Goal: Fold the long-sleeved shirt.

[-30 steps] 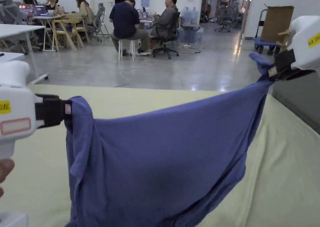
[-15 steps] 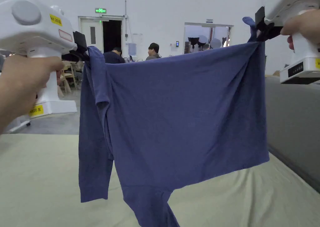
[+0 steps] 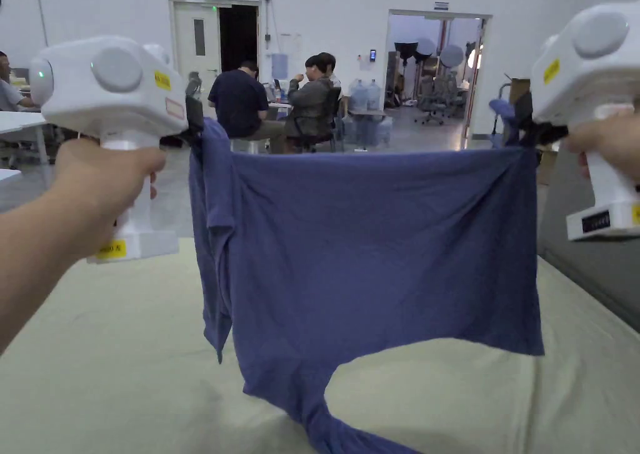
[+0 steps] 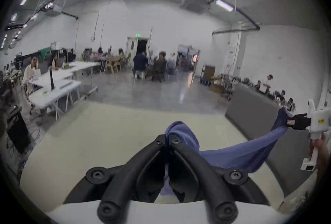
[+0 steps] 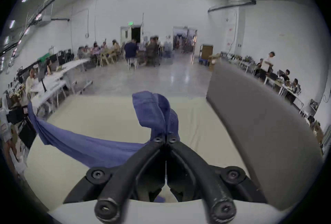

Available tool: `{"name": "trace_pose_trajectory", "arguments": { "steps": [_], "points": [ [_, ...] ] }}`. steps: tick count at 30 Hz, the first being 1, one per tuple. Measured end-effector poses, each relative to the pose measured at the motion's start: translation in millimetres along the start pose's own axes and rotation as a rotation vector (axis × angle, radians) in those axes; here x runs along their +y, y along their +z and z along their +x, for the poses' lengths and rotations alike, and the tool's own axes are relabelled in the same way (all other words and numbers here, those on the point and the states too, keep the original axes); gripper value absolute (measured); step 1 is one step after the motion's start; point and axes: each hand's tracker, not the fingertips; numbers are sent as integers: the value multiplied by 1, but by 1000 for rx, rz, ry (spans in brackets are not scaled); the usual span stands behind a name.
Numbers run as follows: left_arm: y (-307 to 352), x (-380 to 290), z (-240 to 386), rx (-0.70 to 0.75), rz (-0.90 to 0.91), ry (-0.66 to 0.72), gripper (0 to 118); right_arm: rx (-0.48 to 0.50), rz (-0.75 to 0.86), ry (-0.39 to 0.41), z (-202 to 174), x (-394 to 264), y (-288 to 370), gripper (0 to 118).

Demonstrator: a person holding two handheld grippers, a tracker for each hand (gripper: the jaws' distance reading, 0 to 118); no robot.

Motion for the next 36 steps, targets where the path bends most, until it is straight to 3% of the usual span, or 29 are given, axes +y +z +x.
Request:
{"name": "trace_pose_trajectory", "arguments": {
  "steps": [2,4,8,15,18,22,26,31,36],
  "points": [
    [-21,-42,-11,15,-86,-25,0,-2,-123,20,-8,-45,-40,0],
    [-33,-88,-14,37,-170,-76,0,18,-196,-13,-12,-93,-69,0],
    [-30,-146,-16,43,-259,-165,0,51,-312,-14,-21,-173,-91,0],
    [76,-196,-27,-24,-337,-239,0,142,-255,23,-5,-267,2,0],
    [131,-229,-27,-57,-427,-320,0,176,-258,39,-1,-314,55,0],
    [200,-290,-23,-76,-524,-326,0,216,-298,46,3,-388,108,0],
    [245,-357,-21,-96,-656,-304,0,210,-365,105,9,-452,138,0],
    [282,-432,-16,-115,-771,-345,0,224,-484,80,18,-516,163,0],
    [287,-470,-11,-115,-819,-338,0,209,-592,108,18,-562,157,0]
  ]
}}
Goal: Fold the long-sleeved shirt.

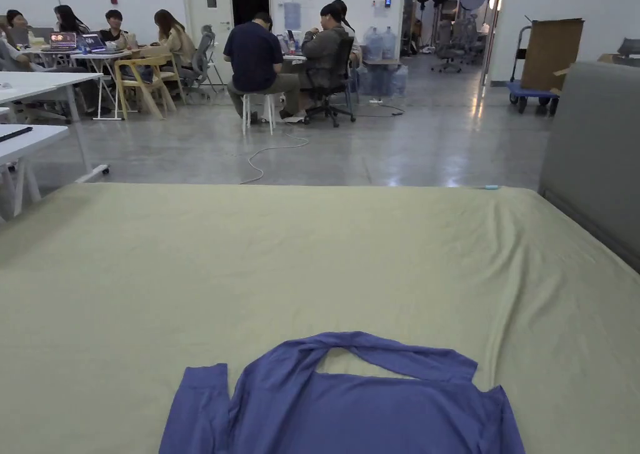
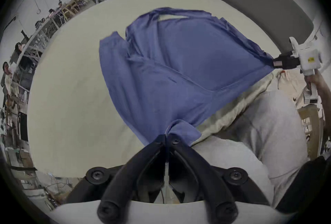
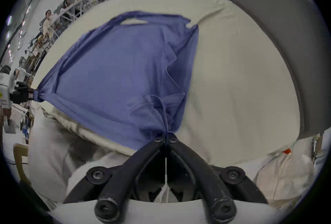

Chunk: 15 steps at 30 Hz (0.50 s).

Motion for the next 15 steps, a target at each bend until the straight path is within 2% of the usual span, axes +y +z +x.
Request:
{"name": "trace_pose_trajectory", "arguments": {
  "steps": [2,4,7,11,12,13,14,15],
  "points": [
    [-15,-4,2,1,-23,-4,0,-12,-50,-9,2,-7,-17,0],
    [-34,-6,3,15,-45,-3,0,6,-83,-99,9,-4,-30,0],
    [-61,-8,-7,31,-96,71,0,-10,-147,-42,7,-3,-51,0],
    [-83,-13,-13,23,-126,113,0,-15,-155,-57,6,0,-57,0],
    [-82,-13,-14,11,-119,131,4,-13,-170,-61,7,3,-55,4],
    [-76,-10,-16,7,-114,150,31,-10,-187,-65,9,8,-51,26],
    [-67,-7,-18,7,-98,168,73,-39,-198,-76,13,15,-44,57],
    [-53,-4,-23,37,-67,197,107,-76,-181,-114,17,21,-31,91]
  ]
}}
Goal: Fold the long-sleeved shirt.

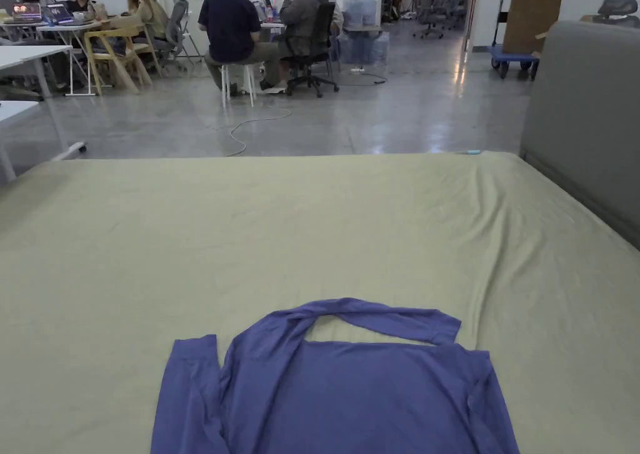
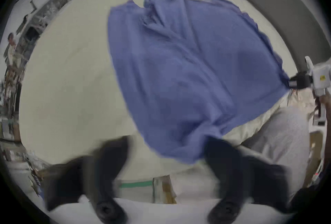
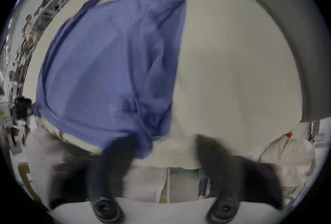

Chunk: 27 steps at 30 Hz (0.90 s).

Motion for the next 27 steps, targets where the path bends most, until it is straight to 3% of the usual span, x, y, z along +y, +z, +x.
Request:
{"name": "trace_pose_trajectory", "arguments": {
  "steps": [1,3,6,7,8,9,10,11,13,16,17,18,19,21,24,25,26,27],
  "points": [
    [16,5,-6,-9,41,50,118,0,74,-30,4,4,21,110],
    [54,15,-16,-109,209,114,115,75,275,-63,9,9,66,111],
    [87,23,-13,-154,302,184,114,161,366,-131,7,18,101,111],
    [82,24,-9,-159,278,188,94,186,357,-145,3,21,105,103],
    [73,25,-4,-146,225,181,50,205,351,-150,0,23,102,77],
    [66,29,4,-99,151,142,0,210,360,-143,-5,22,99,31],
    [58,33,14,-53,122,81,0,196,371,-132,-13,22,93,0],
    [49,37,21,-17,115,35,0,166,373,-115,-21,24,84,0],
    [38,61,22,-96,129,39,0,146,319,-99,-32,23,64,0],
    [28,119,14,-138,194,95,0,247,293,-115,-38,25,46,0],
    [25,143,10,-117,253,61,13,251,287,-125,-38,27,42,0],
    [17,174,5,-99,307,31,54,253,285,-125,-37,28,38,0],
    [3,204,-1,-96,287,29,118,252,282,-120,-39,33,41,0],
    [-30,250,-8,-32,274,41,108,242,277,-112,-37,37,34,0],
    [-85,311,-19,70,191,80,109,226,260,-125,-33,46,28,0],
    [-103,324,-20,97,147,61,104,224,251,-133,-29,48,23,0],
    [-117,332,-20,121,131,43,94,220,244,-140,-24,51,20,0],
    [-130,337,-17,151,104,17,76,211,238,-147,-24,55,19,0]
  ]
}}
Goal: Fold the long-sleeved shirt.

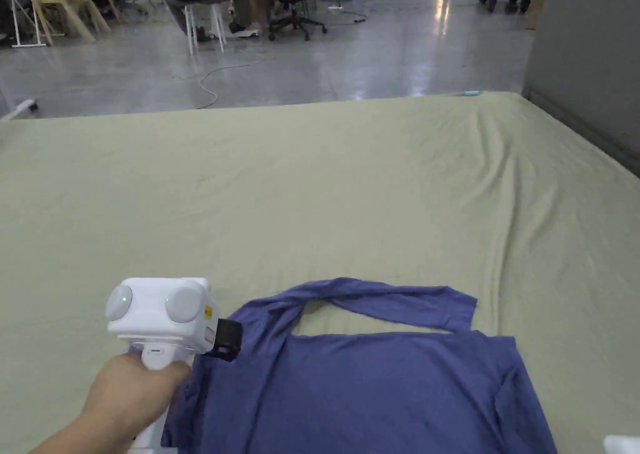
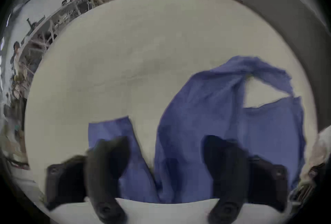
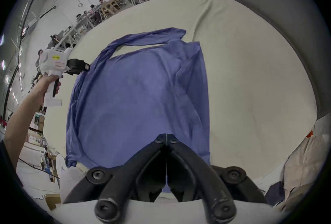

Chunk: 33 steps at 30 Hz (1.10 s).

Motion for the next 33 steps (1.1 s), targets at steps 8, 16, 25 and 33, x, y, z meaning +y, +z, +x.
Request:
{"name": "trace_pose_trajectory", "arguments": {
  "steps": [8,16,25,33],
  "points": [
    [20,1,12,-47,2,-88,2,-67,23,42,16,80,-23,6],
    [84,8,0,-95,83,-130,2,-242,-110,103,16,216,-137,115],
    [142,-9,-24,-136,129,-63,2,-228,-133,333,-6,207,-131,2],
    [249,-25,-43,-208,223,-45,2,-119,132,390,-17,176,62,2]
  ]
}}
